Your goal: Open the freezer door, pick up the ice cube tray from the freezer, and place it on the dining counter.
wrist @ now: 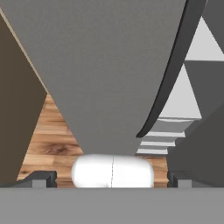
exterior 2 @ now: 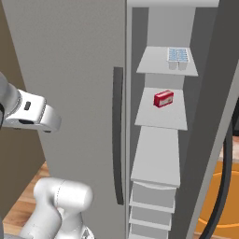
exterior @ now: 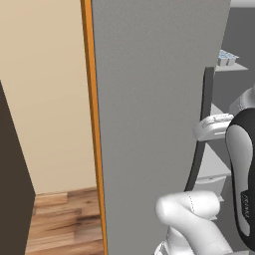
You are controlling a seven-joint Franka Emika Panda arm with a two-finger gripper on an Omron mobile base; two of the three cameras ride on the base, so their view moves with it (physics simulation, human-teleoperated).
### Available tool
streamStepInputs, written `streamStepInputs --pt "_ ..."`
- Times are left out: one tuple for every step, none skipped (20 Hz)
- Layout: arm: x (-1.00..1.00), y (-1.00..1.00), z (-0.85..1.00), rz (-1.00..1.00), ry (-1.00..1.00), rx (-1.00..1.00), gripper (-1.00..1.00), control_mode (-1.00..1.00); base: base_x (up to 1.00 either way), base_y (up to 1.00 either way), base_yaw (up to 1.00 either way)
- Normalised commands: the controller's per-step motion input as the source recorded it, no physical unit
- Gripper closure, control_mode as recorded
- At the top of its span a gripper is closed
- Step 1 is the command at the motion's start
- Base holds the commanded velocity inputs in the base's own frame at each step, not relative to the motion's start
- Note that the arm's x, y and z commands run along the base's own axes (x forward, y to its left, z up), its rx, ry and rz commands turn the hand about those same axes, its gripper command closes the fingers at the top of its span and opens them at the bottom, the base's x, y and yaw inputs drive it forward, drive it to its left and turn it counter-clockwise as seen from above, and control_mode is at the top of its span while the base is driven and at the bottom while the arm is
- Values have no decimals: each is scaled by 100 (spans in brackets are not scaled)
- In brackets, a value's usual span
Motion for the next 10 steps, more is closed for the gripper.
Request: streamStepInputs --pt "0 0 0 0 0 0 -100 100 0 -13 -2" --pt "0 0 0 0 0 0 -100 100 0 -19 -3" --pt "0 0 0 0 0 0 -100 100 0 -28 -5" --pt "0 0 0 0 0 0 -100 100 0 -41 -8" --pt "0 0 0 0 0 0 -100 100 0 -51 -9" --pt "0 0 0 0 0 0 -100 100 0 -51 -10" --pt "0 0 0 0 0 0 -100 100 0 -54 -13" --pt "0 0 0 0 0 0 -100 100 0 -50 -17" --pt "0 0 0 0 0 0 -100 100 0 -42 -23" --pt "0 0 0 0 0 0 -100 100 0 -34 -27"
